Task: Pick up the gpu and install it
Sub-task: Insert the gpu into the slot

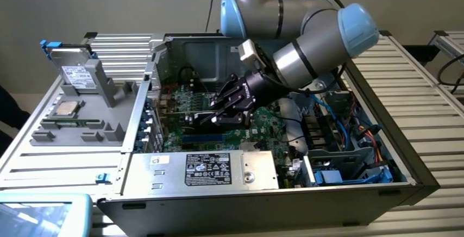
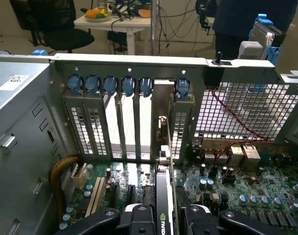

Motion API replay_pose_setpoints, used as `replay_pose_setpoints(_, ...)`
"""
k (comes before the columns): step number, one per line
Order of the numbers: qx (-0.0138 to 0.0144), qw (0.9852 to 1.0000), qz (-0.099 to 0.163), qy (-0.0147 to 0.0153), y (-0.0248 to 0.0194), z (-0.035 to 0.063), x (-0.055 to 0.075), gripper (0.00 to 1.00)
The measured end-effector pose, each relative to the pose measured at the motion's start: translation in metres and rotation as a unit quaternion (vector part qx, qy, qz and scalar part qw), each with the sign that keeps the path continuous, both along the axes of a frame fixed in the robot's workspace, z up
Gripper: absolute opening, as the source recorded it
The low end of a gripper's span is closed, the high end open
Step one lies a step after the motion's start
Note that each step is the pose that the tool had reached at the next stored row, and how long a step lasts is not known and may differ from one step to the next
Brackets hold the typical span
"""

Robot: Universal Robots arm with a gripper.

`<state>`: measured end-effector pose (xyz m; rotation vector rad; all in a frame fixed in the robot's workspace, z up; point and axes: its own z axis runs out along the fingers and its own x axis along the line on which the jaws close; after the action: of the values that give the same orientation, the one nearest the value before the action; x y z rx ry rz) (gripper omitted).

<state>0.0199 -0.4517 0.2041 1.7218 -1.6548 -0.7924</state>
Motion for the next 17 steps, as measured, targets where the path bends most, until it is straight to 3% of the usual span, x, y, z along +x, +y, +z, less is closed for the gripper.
replay_pose_setpoints(17,0.0003,1.0,0.0,0.0,0.0003,-0.004,-0.003,0.28)
